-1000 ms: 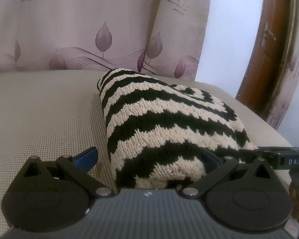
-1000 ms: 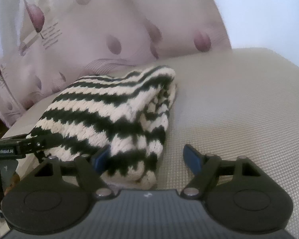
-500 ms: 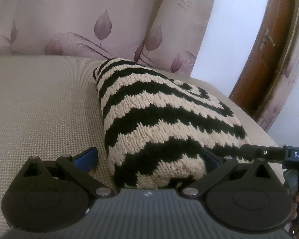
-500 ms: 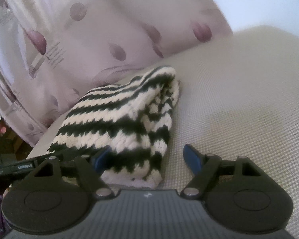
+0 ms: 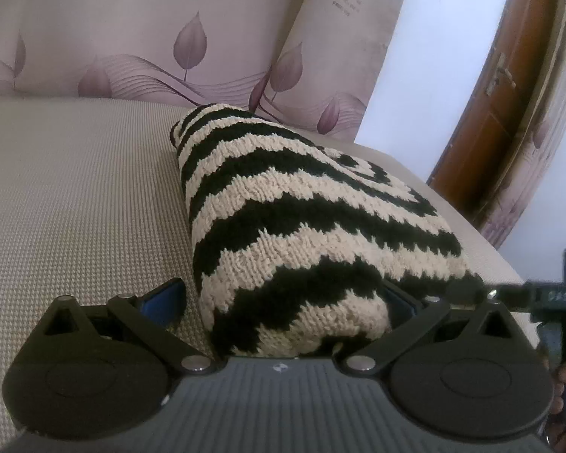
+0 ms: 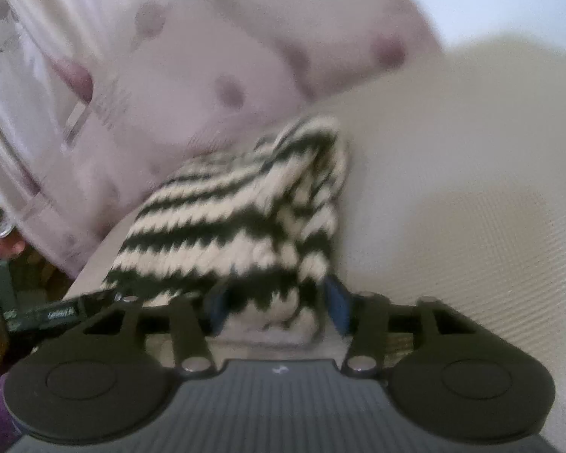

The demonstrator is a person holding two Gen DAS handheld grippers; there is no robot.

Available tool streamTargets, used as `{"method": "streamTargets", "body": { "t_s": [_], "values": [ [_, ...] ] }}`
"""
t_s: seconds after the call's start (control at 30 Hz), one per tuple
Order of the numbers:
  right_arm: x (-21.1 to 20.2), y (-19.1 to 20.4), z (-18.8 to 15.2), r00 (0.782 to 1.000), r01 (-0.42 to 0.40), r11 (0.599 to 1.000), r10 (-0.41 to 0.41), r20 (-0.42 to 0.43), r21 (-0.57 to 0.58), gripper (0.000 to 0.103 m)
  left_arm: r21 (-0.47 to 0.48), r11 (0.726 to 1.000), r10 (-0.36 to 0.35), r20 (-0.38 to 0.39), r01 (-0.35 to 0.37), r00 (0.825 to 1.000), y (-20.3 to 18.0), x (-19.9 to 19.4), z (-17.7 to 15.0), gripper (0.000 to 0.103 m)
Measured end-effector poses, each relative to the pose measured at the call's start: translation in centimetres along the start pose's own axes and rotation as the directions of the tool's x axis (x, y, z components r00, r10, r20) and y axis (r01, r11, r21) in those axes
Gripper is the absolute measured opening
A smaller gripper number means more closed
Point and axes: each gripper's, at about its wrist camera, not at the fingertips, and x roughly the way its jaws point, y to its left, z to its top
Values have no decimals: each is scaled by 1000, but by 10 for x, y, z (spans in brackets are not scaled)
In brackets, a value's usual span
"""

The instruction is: Fold small clothes

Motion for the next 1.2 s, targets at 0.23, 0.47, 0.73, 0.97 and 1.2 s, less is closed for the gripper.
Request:
{"method": "streamTargets", "body": {
  "t_s": [0.23,0.47,0.73,0.97,1.2],
  "values": [
    [-7,17,23,998,-15,996,21,63,-89,54,-4,1000,-1,1,1,1000,1,-1,-2,103],
    [31,27,38,1000,10,995,-12,-18,-95,17,0,1000,4,5,-4,1000,0,-1,-1,103],
    [11,10,13,997,53,998,-51,50,-39,13,40,999,-5,10,5,1000,-5,0,-1,103],
    [18,7,18,997,45,998,-47,53,47,16,20,1000,-9,13,9,1000,0,-1,0,103],
    [18,9,12,995,92,996,-92,34,7,28,20,1000,-8,11,8,1000,0,-1,0,103]
  ]
}}
